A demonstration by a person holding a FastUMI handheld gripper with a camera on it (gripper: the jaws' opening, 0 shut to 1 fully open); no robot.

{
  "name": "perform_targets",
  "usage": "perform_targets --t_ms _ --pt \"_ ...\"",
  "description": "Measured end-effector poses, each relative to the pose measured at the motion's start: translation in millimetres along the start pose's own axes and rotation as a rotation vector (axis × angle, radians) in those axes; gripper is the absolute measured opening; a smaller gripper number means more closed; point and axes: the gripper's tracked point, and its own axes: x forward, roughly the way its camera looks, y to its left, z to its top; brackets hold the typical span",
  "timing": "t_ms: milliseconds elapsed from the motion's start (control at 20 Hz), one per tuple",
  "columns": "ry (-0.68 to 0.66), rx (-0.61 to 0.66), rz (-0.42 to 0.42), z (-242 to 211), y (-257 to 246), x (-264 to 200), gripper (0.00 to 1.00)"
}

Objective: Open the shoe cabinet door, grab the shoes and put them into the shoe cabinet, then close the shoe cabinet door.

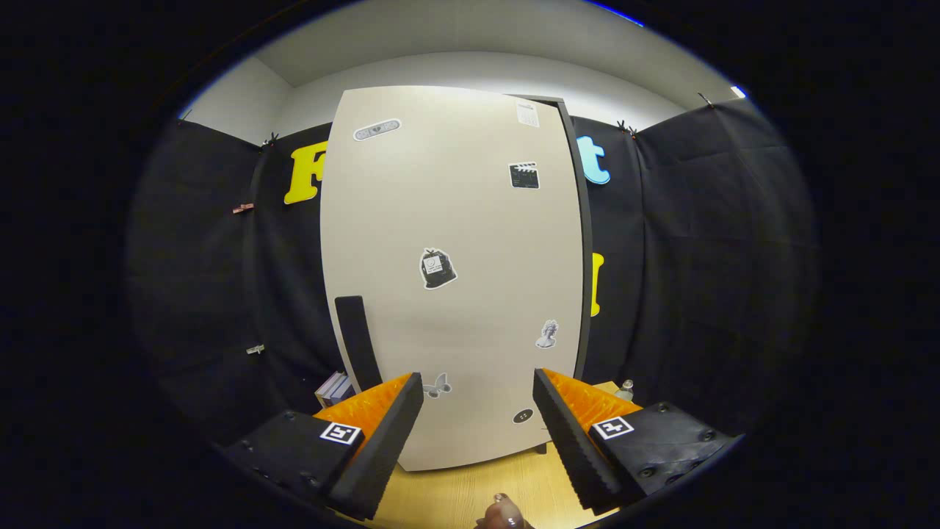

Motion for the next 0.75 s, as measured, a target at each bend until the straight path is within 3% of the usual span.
perform_targets --t_ms 750 --pt "-0.01 -0.017 0.006 -0.5 13.3 8.1 0.98"
